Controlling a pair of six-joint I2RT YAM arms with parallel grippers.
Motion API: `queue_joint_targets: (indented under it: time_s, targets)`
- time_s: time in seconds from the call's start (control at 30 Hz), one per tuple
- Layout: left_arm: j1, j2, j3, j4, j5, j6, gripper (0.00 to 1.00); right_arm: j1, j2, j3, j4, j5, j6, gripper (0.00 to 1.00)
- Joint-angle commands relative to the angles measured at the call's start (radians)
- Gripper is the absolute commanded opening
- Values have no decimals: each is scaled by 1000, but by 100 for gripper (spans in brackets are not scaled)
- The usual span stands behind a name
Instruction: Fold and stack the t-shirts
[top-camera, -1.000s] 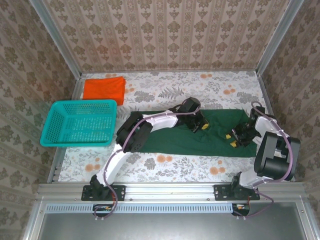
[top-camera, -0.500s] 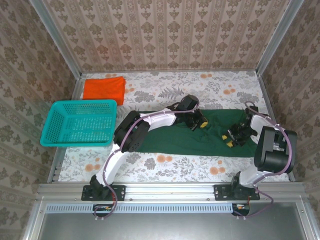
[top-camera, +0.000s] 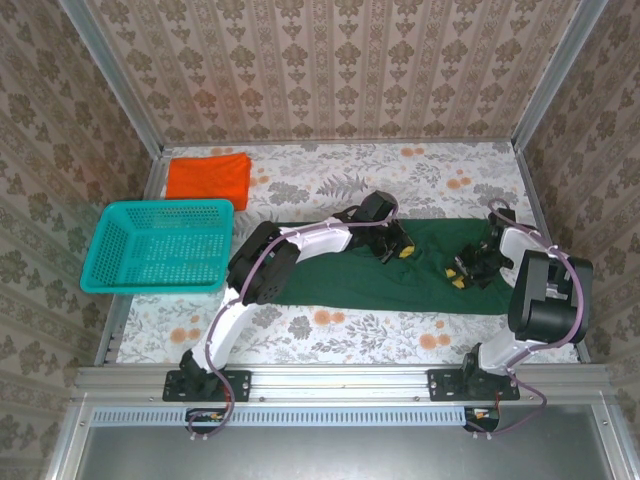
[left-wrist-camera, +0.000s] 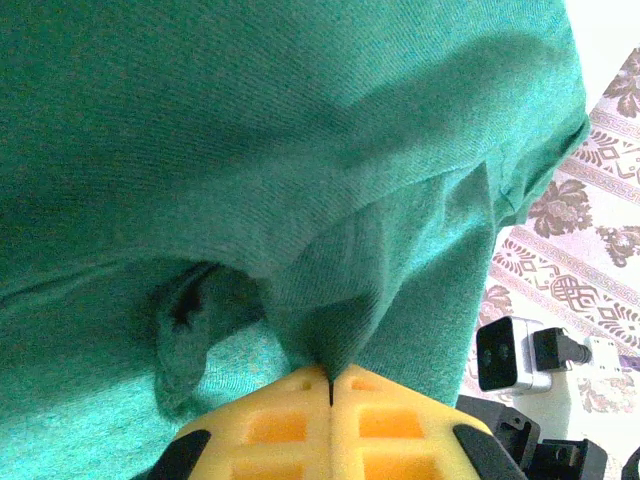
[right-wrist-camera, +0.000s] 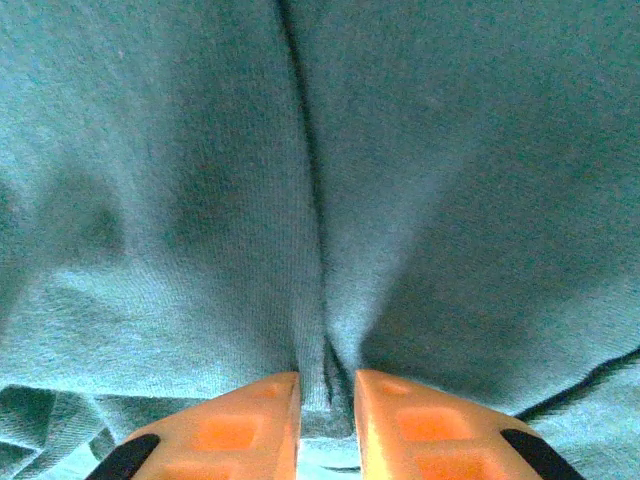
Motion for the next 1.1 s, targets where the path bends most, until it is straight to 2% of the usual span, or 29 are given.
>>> queue_joint_targets:
  time_s: [0.0,0.23,0.5,0.53,0.63,0.73,1.07]
  targets:
    - [10,-68,-14,-27,20,29,0,13,20,30,3,19,-14,23]
    - [14,-65,-12,-27,31,31,0,45,32,34,-6,31,-21,26]
    - [18,-62,-14,-23,36,30,0,47,27,31,-29,62,-33,18]
    - [17,-61,-14,-24,36,31,0,47,20,31,-35,72,-35,19]
    - [19,-60,-14,-22,38,29,0,47,-7,27,-44,95,-41,32]
    - [19,-60,-14,-22,39,29,0,47,-17,32,-51,101,-50,34]
    - [17,-51,-8,-21,41,25,0,65,12,30,-28,81,-45,26]
